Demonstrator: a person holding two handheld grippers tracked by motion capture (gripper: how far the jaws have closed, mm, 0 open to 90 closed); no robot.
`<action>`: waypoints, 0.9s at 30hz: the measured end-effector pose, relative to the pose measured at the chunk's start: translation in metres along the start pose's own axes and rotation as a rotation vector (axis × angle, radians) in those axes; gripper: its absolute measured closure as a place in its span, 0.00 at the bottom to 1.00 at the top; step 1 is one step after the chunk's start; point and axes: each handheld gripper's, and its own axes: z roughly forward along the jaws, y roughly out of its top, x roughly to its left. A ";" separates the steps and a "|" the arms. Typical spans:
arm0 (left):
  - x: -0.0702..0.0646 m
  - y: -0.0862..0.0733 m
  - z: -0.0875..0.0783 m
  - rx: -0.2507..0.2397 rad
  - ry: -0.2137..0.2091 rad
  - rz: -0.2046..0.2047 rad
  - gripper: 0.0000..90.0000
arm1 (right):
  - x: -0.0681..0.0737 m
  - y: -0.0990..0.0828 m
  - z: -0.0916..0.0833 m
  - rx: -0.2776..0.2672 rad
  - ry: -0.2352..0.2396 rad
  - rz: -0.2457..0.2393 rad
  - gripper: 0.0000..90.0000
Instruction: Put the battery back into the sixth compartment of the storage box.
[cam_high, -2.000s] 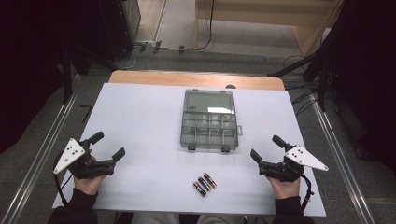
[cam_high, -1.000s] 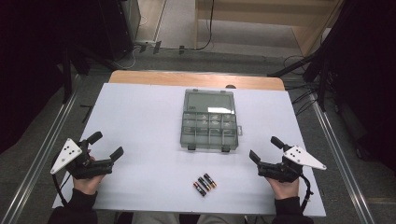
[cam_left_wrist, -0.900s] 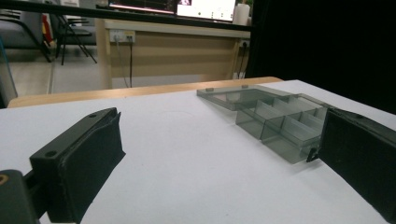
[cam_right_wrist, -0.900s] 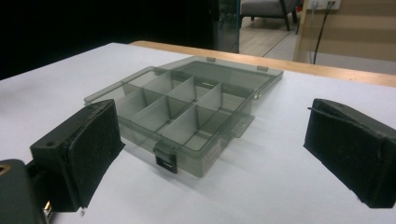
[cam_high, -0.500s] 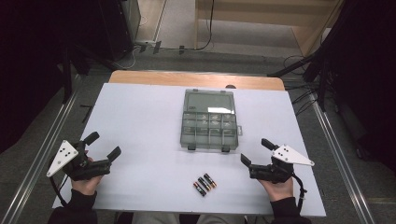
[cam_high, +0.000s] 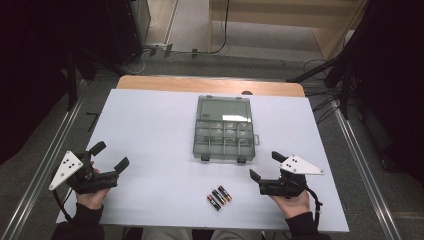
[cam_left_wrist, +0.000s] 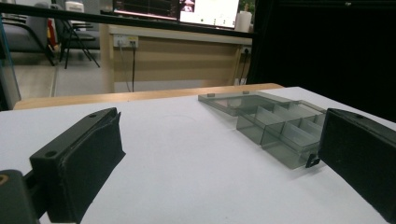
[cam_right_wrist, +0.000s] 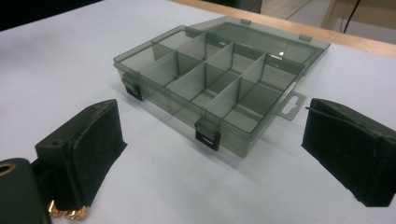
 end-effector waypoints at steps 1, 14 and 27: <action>0.000 0.000 0.000 0.000 0.000 -0.001 0.00 | 0.001 0.001 0.001 0.009 0.004 -0.004 0.06; 0.000 0.000 0.000 0.005 -0.003 0.001 0.00 | 0.024 0.009 0.013 0.113 0.068 -0.056 0.06; 0.000 0.000 0.000 0.009 -0.006 -0.001 0.00 | 0.044 0.018 0.029 0.259 0.114 -0.117 0.07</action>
